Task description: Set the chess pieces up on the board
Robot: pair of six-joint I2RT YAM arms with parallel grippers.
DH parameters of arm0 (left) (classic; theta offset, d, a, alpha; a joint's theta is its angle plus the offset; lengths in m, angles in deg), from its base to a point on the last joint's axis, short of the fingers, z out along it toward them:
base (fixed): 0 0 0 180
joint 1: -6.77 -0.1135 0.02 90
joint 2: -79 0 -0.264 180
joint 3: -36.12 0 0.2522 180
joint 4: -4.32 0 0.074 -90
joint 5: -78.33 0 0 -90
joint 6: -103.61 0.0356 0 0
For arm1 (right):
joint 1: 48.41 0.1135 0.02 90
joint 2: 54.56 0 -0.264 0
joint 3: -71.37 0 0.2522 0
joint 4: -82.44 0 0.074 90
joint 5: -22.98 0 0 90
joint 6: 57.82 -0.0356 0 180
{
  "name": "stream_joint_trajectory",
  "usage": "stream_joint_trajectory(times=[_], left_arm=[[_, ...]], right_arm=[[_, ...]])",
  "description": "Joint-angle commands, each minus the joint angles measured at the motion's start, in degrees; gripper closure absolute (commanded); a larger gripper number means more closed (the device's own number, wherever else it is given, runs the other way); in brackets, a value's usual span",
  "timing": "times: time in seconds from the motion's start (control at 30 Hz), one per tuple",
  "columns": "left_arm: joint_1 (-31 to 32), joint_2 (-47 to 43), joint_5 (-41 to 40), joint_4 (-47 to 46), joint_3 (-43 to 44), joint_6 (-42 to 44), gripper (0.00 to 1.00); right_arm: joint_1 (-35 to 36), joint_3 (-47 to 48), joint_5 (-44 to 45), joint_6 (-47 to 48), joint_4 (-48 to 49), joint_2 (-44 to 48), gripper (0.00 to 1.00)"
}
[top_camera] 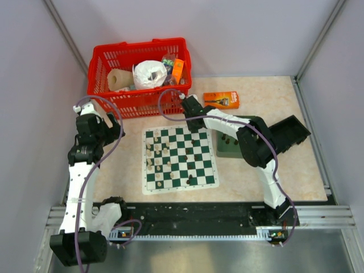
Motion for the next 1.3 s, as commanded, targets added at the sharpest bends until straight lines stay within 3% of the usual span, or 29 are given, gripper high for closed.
stream_joint_trajectory(times=[0.0,0.37,0.63,1.0,1.27], left_arm=[[-0.05,-0.73,0.18,-2.25,-0.17,-0.33,0.01],[-0.05,-0.73,0.09,-2.16,-0.26,-0.33,0.01],[-0.05,-0.73,0.36,-2.33,-0.26,-0.33,0.01],[-0.05,-0.81,0.44,-2.25,-0.26,-0.33,0.01],[-0.05,-0.90,0.18,-2.25,-0.17,-0.33,0.01]], right_arm=[[-1.69,2.43,2.06,-0.61,0.75,2.18,0.85],[-1.69,1.99,4.35,-0.09,1.02,2.45,0.84],[-1.69,2.43,1.27,-0.87,0.93,0.51,0.82],[-1.69,3.31,0.22,-0.52,0.14,1.21,0.70],[-1.69,1.56,-1.10,0.62,-0.04,9.46,0.58]])
